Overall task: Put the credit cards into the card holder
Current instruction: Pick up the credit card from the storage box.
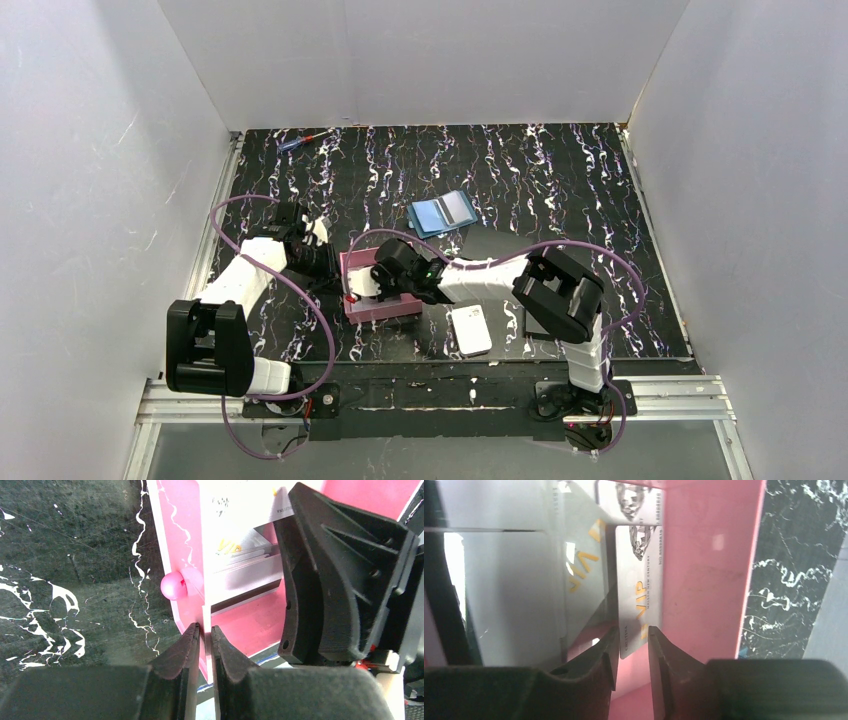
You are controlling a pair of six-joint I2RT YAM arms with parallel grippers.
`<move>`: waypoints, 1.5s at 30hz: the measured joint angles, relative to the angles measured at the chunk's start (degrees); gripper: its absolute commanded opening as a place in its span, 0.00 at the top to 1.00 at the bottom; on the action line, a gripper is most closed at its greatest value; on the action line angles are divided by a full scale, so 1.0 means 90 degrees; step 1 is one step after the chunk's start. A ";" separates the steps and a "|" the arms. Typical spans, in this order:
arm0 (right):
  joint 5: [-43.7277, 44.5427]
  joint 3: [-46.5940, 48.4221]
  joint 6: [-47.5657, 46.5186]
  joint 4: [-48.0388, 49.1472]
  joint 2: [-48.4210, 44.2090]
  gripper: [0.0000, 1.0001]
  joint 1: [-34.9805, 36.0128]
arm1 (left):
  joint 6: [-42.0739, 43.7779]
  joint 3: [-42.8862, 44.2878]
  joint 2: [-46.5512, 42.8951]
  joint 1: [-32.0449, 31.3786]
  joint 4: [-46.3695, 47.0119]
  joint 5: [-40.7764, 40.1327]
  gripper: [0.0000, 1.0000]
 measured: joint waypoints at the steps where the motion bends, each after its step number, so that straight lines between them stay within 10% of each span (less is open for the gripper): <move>1: 0.0104 -0.0044 0.0029 0.0121 0.0000 0.63 -0.0002 | 0.0000 0.0000 0.0000 0.0000 0.0007 0.0000 0.96; 11: 0.0117 -0.0046 -0.0049 0.0525 -0.0049 0.48 -0.0061 | -0.0002 0.0000 0.0000 -0.0002 0.0007 0.0000 0.97; 30: -0.0049 0.0129 -0.0092 0.0765 0.0211 0.99 -0.0117 | -0.0002 0.0000 -0.0005 0.0000 0.0017 -0.0005 0.97; 45: -0.0758 0.0318 0.0852 -0.0039 -0.0789 0.99 -0.0175 | -0.0172 0.1503 -0.0702 0.0000 -0.0843 -0.0299 0.68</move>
